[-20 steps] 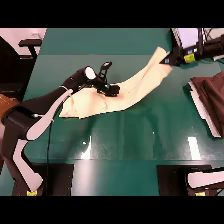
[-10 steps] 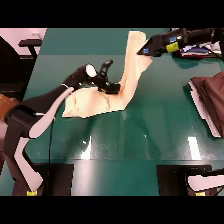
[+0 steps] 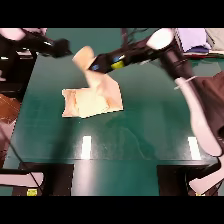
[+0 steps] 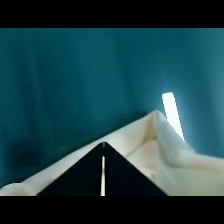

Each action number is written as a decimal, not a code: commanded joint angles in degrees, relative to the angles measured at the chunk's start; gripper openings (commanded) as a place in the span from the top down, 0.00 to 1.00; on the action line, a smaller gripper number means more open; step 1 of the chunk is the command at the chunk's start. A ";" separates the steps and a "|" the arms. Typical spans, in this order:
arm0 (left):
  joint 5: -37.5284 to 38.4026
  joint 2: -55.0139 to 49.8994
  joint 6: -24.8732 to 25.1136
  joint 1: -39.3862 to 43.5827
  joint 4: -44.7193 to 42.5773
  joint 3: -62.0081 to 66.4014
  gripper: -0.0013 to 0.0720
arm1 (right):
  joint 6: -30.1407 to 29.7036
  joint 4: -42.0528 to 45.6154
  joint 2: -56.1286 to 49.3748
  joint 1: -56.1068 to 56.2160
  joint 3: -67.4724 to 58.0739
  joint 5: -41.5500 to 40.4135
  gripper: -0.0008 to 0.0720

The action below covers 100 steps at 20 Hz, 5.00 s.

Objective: Fold the shirts.

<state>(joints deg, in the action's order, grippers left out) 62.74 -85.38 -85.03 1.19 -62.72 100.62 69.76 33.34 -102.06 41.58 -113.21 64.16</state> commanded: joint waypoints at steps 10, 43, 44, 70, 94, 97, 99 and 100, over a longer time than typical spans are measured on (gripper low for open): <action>7.61 11.28 0.96 -10.23 -3.89 0.20 0.95 | 2.73 8.90 -6.43 -6.93 3.65 12.59 0.34; 5.70 8.98 4.13 10.25 -2.03 -0.20 0.95 | 14.78 20.98 1.42 -33.07 5.95 5.92 0.97; 5.03 8.98 4.57 11.67 -2.03 -0.20 0.95 | 15.69 23.12 3.50 -36.76 5.95 6.97 0.97; 2.43 8.96 4.48 18.12 -1.60 -0.20 0.95 | 16.09 26.73 22.34 -73.92 4.31 9.35 0.97; 2.38 8.96 5.57 18.10 -1.55 -0.20 0.95 | 15.04 27.63 37.70 -83.73 37.20 15.34 0.08; 0.44 8.98 5.57 18.10 -1.60 -0.20 0.95 | 15.04 24.85 37.68 -68.72 32.96 12.81 0.09; -0.17 8.98 5.57 18.10 -1.60 -0.20 0.95 | 15.02 25.18 37.59 -57.64 32.00 9.20 0.09; -0.11 8.98 5.55 18.10 -1.57 -0.20 0.95 | 14.99 25.27 37.51 -53.02 32.02 7.04 0.16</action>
<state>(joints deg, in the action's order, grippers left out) 63.57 -76.40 -79.44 19.27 -64.29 100.40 84.77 60.69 -64.42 -24.21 -79.37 76.14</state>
